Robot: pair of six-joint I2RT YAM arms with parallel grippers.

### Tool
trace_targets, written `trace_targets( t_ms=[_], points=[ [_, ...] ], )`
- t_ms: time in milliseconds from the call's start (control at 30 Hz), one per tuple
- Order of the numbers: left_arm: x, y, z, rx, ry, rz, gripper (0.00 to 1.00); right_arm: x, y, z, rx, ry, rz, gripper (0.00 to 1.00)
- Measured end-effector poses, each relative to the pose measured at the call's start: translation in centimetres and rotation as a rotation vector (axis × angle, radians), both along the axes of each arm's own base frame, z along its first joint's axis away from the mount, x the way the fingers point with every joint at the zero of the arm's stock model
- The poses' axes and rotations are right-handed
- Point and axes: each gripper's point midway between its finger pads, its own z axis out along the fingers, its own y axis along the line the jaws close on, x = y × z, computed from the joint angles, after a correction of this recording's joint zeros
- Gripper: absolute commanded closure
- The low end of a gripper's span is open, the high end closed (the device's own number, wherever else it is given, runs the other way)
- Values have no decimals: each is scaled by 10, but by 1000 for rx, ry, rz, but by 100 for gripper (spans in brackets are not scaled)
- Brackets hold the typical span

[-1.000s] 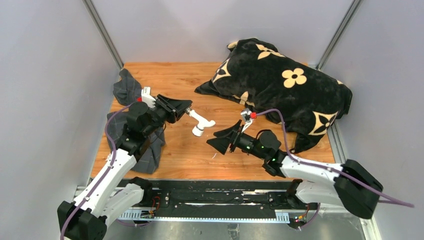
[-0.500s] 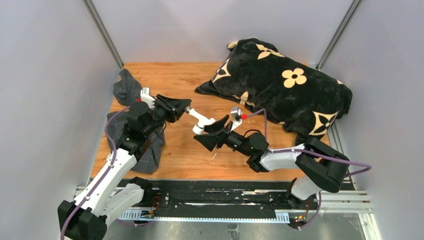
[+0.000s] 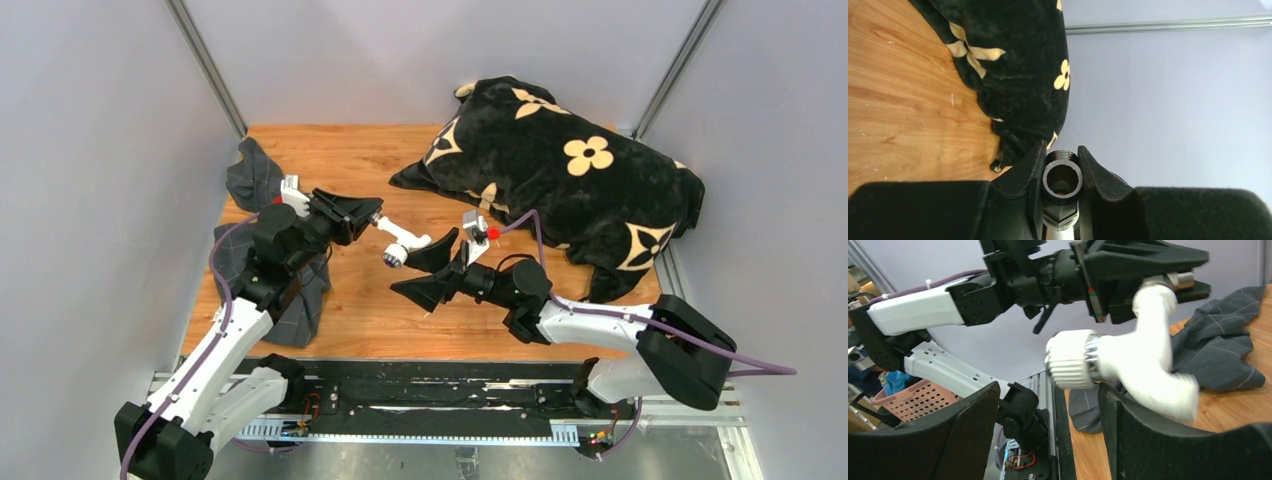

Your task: Install the water faucets

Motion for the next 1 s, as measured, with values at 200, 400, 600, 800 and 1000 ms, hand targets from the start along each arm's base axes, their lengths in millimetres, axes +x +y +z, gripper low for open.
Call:
trace_targets(
  t_ms=[200, 400, 600, 800, 1000],
  points=[
    [0, 2, -3, 20, 0, 9, 100, -7, -1, 23, -1, -29, 28, 29],
    [-1, 4, 1, 25, -17, 17, 100, -8, 0, 25, -46, -16, 33, 26],
    [-1, 5, -9, 62, -3, 15, 100, -4, -13, 56, -60, -64, -23, 33],
    [1, 4, -14, 72, 10, 12, 100, 3, -13, 74, -79, -91, -44, 31],
    [3, 5, -21, 95, 23, 21, 100, 30, -10, 53, -210, -14, -126, 46]
  ],
)
